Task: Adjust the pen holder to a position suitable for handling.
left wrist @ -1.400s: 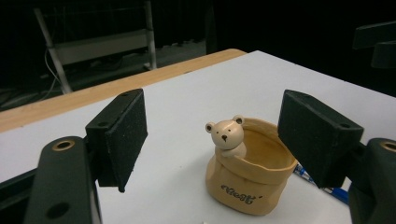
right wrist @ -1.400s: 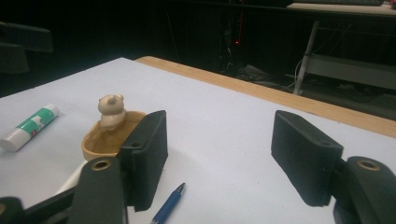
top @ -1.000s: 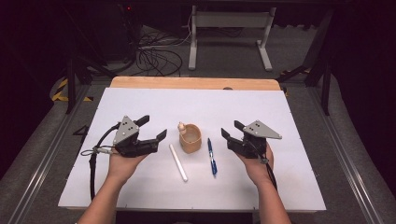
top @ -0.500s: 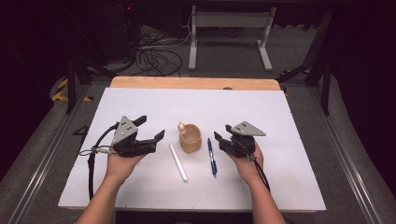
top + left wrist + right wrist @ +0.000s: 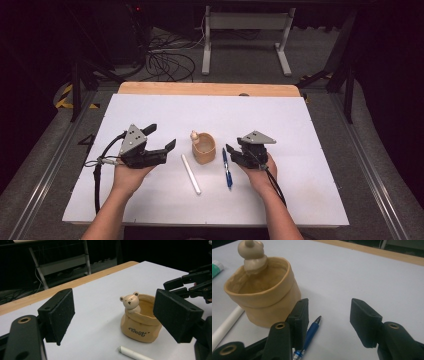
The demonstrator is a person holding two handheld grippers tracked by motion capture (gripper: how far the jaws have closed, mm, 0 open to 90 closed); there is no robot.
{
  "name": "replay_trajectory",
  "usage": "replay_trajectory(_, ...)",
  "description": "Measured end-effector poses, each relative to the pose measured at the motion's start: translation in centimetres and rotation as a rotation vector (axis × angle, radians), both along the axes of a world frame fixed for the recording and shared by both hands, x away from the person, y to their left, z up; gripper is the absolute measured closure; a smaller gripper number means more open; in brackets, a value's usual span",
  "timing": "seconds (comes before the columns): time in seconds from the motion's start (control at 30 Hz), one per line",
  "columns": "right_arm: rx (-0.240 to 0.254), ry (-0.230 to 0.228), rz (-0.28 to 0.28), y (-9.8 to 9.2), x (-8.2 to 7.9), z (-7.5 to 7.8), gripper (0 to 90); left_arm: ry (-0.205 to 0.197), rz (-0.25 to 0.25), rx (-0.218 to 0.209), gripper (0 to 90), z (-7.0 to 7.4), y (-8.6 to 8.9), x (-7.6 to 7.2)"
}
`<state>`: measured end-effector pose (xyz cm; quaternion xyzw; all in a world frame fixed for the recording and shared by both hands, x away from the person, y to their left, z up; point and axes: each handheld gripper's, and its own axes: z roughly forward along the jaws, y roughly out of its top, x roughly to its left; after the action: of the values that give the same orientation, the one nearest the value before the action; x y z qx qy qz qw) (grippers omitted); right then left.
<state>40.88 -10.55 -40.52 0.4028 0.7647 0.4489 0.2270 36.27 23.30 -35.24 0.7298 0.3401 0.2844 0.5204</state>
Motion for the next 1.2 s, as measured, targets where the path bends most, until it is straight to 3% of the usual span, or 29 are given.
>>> replay_trajectory(0.77, -0.096, 0.147, 0.033, 2.2, 0.8, -2.3, 54.9, 0.01, -0.011, 0.016, 18.7, -0.2, -0.3, 0.0)
replay_trajectory(1.03, -0.156, 0.178, 0.032, 3.0, 0.9, -2.8, 58.0, 0.024, -0.019, 0.025, 18.7, -0.4, -0.6, 0.1)
replay_trajectory(1.2, -0.16, 0.185, 0.017, 3.2, 0.9, -2.7, 59.1, 0.026, -0.021, 0.027, 18.7, -0.5, -0.6, 0.1)
